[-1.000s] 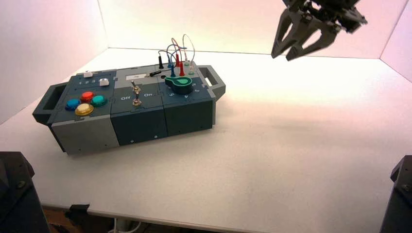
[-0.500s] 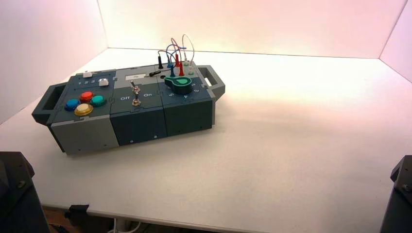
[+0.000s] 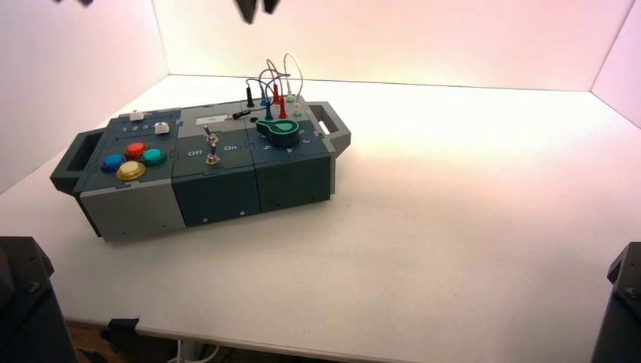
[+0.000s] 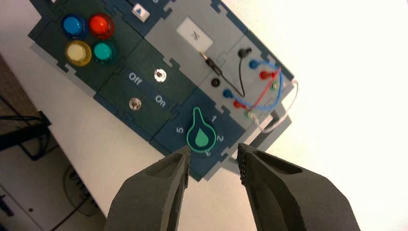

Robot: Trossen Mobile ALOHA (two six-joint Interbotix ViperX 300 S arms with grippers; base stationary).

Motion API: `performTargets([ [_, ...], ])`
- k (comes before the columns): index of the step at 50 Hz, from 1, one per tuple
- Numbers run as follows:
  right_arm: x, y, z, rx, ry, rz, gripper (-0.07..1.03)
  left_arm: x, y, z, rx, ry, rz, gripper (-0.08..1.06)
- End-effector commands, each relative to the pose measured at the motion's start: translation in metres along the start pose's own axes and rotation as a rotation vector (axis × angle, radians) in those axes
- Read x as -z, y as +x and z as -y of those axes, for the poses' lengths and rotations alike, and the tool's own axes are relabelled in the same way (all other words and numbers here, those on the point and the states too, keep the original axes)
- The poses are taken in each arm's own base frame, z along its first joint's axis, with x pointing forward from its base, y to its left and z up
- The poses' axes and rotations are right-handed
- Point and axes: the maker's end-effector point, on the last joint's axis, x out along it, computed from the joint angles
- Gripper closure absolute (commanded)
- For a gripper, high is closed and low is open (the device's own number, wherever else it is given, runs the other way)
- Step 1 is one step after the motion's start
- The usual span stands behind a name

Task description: View the box from the top.

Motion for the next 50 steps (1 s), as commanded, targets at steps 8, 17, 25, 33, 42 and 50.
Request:
performTargets([
  [8,-0.019,-0.034,0.015,0.072,-0.002,0.087,0.44,0.015,-0.002,-0.021,-0.027,-0.114,-0.005,0.48],
  [17,-0.019,-0.029,0.015,0.077,-0.007,0.081,0.44,0.022,0.001,-0.022,-0.021,-0.137,-0.013,0.48],
  [25,-0.023,-0.030,0.015,0.078,-0.007,0.103,0.44,0.019,0.001,-0.022,-0.024,-0.137,-0.001,0.48],
  [33,-0.024,-0.028,0.015,0.079,-0.009,0.107,0.44,0.020,0.005,-0.022,-0.025,-0.137,0.002,0.48],
  [42,-0.023,-0.019,0.014,0.075,-0.011,0.092,0.44,0.021,0.010,-0.021,-0.022,-0.138,-0.001,0.48],
  [50,-0.024,-0.013,0.013,0.074,-0.013,0.085,0.44,0.020,0.012,-0.022,-0.022,-0.141,-0.002,0.48],
])
